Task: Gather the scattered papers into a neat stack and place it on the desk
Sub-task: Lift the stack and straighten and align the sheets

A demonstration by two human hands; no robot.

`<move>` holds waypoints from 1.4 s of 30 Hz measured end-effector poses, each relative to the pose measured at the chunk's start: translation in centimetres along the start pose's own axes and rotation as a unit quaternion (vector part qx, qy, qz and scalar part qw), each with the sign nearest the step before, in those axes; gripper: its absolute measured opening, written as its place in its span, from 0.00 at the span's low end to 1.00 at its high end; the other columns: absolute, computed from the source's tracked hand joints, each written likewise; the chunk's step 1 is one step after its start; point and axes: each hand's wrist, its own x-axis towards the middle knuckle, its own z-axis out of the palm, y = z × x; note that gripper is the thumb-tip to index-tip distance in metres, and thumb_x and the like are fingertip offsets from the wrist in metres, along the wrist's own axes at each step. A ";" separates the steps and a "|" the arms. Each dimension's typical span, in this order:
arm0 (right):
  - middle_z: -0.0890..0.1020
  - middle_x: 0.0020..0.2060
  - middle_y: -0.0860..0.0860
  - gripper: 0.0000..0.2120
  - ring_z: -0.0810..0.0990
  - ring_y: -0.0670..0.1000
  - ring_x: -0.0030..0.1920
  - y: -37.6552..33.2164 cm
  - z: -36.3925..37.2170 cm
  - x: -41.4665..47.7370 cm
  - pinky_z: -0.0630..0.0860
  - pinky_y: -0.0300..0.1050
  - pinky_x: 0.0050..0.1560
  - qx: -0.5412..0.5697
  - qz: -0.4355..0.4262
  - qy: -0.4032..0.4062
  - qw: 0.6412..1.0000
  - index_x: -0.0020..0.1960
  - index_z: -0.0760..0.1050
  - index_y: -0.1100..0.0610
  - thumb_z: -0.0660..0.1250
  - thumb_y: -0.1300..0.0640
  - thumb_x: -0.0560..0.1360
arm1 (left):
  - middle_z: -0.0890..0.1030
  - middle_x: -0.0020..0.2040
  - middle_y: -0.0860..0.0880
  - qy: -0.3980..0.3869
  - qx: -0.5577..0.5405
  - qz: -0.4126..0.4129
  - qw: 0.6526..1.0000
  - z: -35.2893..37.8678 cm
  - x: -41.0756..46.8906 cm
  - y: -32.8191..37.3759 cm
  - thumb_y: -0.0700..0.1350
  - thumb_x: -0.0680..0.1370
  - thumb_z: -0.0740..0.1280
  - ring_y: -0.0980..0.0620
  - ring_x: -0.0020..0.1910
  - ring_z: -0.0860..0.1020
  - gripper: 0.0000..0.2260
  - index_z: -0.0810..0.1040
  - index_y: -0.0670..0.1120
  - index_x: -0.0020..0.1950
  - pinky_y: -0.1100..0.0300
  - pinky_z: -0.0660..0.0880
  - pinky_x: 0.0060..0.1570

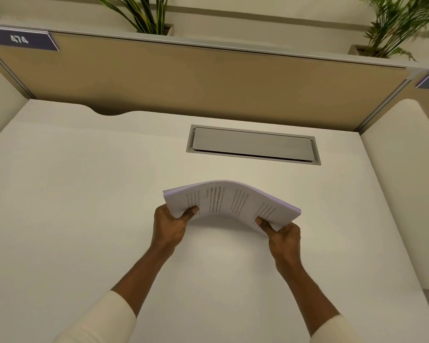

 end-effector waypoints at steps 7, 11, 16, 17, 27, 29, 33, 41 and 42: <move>0.91 0.44 0.38 0.12 0.88 0.37 0.45 0.4 0.2 0.0 0.80 0.42 0.50 0.019 0.007 -0.001 1.000 0.51 0.85 0.45 0.82 0.60 0.75 | 0.91 0.52 0.55 0.004 0.005 -0.008 1.000 0.2 0.0 -0.1 0.42 0.76 0.82 0.53 0.52 0.89 0.16 0.86 0.53 0.61 0.63 0.87 0.50; 0.91 0.45 0.39 0.12 0.88 0.38 0.46 0.4 0.0 0.1 0.80 0.43 0.51 0.027 0.000 0.005 1.000 0.51 0.86 0.45 0.82 0.60 0.75 | 0.91 0.50 0.60 -0.002 -0.002 -0.001 1.000 0.2 0.1 0.3 0.42 0.75 0.82 0.58 0.51 0.88 0.15 0.87 0.57 0.58 0.67 0.85 0.47; 0.91 0.47 0.39 0.13 0.88 0.38 0.49 0.8 0.1 0.0 0.82 0.43 0.54 0.031 0.002 0.000 1.000 0.53 0.85 0.44 0.82 0.60 0.75 | 0.90 0.51 0.59 -0.008 0.004 -0.002 1.000 0.3 0.2 0.1 0.42 0.76 0.82 0.56 0.50 0.89 0.15 0.86 0.55 0.60 0.67 0.85 0.47; 0.91 0.47 0.39 0.13 0.88 0.39 0.49 0.8 0.0 0.1 0.81 0.44 0.54 0.031 0.001 0.002 1.000 0.51 0.86 0.43 0.82 0.60 0.75 | 0.90 0.52 0.57 -0.007 0.007 -0.002 1.000 0.3 0.3 0.0 0.43 0.76 0.82 0.55 0.50 0.89 0.16 0.86 0.53 0.61 0.67 0.85 0.47; 0.91 0.46 0.36 0.11 0.89 0.38 0.46 0.0 -0.4 0.5 0.83 0.40 0.48 0.010 -0.002 -0.004 1.000 0.49 0.86 0.44 0.82 0.59 0.74 | 0.88 0.53 0.58 -0.021 0.041 0.004 0.999 0.6 0.4 0.6 0.43 0.77 0.81 0.58 0.51 0.87 0.15 0.85 0.53 0.61 0.70 0.83 0.43; 0.91 0.47 0.37 0.11 0.89 0.39 0.44 -0.3 -1.1 0.8 0.84 0.38 0.44 -0.015 -0.008 -0.023 1.000 0.49 0.86 0.44 0.82 0.58 0.74 | 0.88 0.52 0.60 -0.054 0.066 0.001 0.996 0.0 0.5 1.1 0.44 0.77 0.81 0.59 0.48 0.88 0.15 0.85 0.53 0.61 0.68 0.85 0.43; 0.92 0.50 0.48 0.16 0.92 0.52 0.49 -0.7 -3.3 1.6 0.88 0.53 0.51 -0.039 0.041 -0.119 0.991 0.55 0.88 0.52 0.86 0.53 0.69 | 0.92 0.52 0.54 -0.172 0.072 -0.057 0.981 -2.5 0.9 1.8 0.45 0.75 0.83 0.50 0.49 0.91 0.13 0.87 0.52 0.58 0.55 0.89 0.44; 0.90 0.60 0.59 0.27 0.90 0.62 0.58 -0.4 -5.0 2.0 0.88 0.52 0.52 0.004 0.191 -0.284 0.940 0.60 0.89 0.55 0.90 0.52 0.64 | 0.90 0.60 0.42 -0.235 -0.029 -0.148 0.960 -4.3 -0.5 0.3 0.37 0.73 0.83 0.37 0.56 0.90 0.19 0.87 0.42 0.63 0.44 0.88 0.51; 0.89 0.60 0.60 0.25 0.90 0.63 0.58 -0.5 -5.1 1.9 0.88 0.52 0.51 0.012 0.205 -0.280 0.938 0.60 0.89 0.56 0.89 0.53 0.65 | 0.90 0.60 0.42 -0.227 -0.032 -0.152 0.961 -4.4 -0.8 0.0 0.37 0.73 0.83 0.37 0.55 0.90 0.20 0.86 0.42 0.64 0.43 0.88 0.51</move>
